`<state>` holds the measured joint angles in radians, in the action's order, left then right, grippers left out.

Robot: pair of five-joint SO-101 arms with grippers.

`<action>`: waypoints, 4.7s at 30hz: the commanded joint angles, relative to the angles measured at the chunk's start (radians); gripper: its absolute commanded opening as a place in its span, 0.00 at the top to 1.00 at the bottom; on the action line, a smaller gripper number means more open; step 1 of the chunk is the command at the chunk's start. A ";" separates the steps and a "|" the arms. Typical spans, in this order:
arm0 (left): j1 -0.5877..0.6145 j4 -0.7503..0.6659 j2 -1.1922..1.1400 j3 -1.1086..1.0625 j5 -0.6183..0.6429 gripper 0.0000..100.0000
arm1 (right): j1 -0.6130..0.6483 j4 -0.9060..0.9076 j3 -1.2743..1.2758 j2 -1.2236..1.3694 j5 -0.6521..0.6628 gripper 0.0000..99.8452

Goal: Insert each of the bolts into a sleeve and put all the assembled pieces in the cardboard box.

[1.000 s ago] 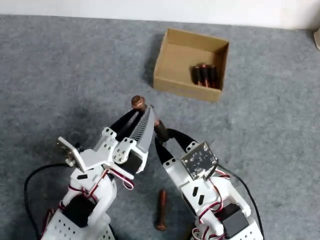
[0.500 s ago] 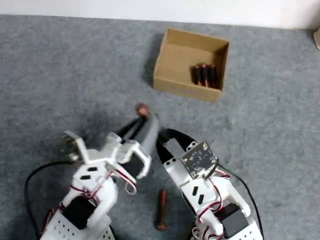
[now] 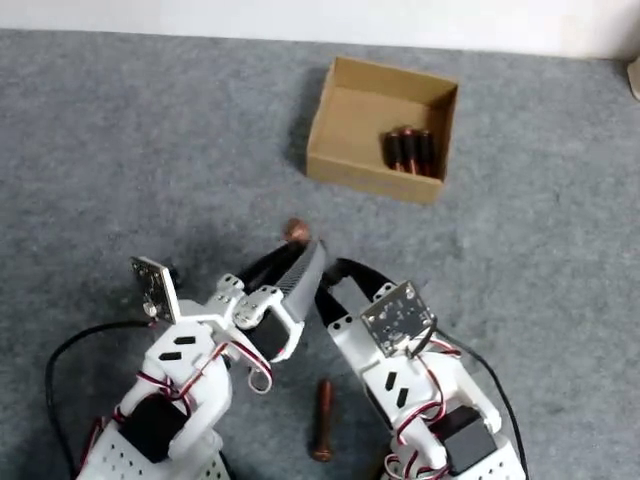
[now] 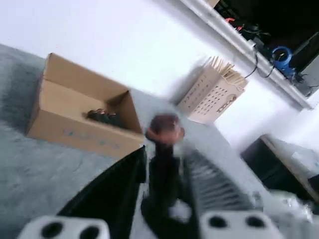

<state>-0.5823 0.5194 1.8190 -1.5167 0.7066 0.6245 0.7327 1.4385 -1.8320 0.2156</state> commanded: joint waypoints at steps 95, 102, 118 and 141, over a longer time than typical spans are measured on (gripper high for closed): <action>0.529 -0.147 -1.483 0.627 -0.658 0.99 | -0.553 0.728 -3.211 3.068 0.052 0.61; 0.377 0.187 -1.477 0.851 -0.654 0.99 | -0.552 1.004 -3.211 2.813 0.052 0.61; -0.208 1.091 -1.475 1.089 -0.153 0.95 | -0.587 1.035 -3.194 2.447 -0.023 0.61; -0.360 0.244 -1.474 0.572 0.089 0.99 | -0.661 1.030 -2.513 1.956 -0.020 0.61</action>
<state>-0.9291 0.7818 0.3307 -0.9505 0.7910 -0.0276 1.7438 -1.0963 0.1826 0.2033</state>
